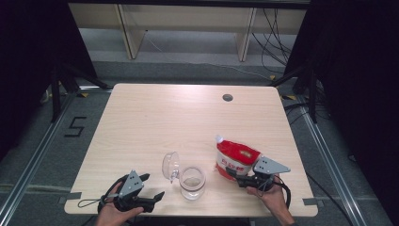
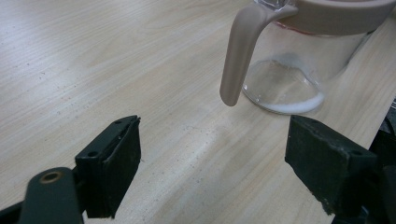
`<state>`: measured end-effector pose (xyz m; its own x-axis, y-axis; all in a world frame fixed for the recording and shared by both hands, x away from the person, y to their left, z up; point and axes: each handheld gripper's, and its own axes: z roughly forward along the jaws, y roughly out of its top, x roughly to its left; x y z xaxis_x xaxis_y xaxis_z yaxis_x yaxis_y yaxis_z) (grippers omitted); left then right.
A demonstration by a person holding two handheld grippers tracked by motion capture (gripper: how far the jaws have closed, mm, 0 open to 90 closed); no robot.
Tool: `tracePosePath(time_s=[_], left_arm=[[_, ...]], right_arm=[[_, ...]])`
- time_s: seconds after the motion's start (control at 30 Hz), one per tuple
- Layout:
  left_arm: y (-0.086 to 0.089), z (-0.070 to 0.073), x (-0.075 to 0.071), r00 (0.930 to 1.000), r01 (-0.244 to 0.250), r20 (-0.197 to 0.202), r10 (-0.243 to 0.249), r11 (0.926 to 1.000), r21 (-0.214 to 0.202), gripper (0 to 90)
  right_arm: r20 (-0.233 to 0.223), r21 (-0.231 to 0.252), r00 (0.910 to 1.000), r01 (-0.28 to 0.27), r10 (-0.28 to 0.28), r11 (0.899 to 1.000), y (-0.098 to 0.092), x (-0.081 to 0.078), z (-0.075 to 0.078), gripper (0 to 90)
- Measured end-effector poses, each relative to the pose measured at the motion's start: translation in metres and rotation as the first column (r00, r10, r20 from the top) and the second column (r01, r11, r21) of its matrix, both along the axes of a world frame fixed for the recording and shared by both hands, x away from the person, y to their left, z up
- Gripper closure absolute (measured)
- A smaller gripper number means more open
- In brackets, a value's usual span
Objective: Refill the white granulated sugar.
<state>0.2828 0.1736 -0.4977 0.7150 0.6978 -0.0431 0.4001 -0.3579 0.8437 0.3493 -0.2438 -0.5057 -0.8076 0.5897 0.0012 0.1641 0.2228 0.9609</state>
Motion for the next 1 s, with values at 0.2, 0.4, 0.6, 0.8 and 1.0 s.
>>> tracePosePath(time_s=[0.2,0.4,0.6,0.8,1.0], left_arm=[[0.001,0.0,0.0,1.0,0.001,0.0,-0.001,1.0,0.007,18.3],[0.0,0.0,0.0,1.0,0.002,0.0,-0.002,1.0,0.009,18.2],[0.0,0.0,0.0,1.0,0.005,0.008,-0.005,0.9997,0.022,18.3],[-0.001,-0.001,0.0,1.0,0.007,0.0,-0.007,0.9997,0.022,18.4],[-0.002,-0.001,0.0,1.0,0.01,-0.002,-0.01,0.9997,0.021,18.4]], right_arm=[[-0.02,0.012,0.9995,0.025,-0.025,1.0,0.003,0.003,-0.005,29.7],[-0.039,0.011,0.9992,0.0,0.001,1.0,0.003,0.005,-0.006,24.2],[-0.037,0.003,0.999,-0.024,0.024,1.0,0.004,0.008,-0.009,27.7],[-0.016,-0.021,0.9995,-0.028,0.028,0.999,0.004,0.01,-0.01,36.1],[-0.026,-0.009,0.9996,-0.006,0.006,1.0,0.006,0.008,-0.01,35.1]])
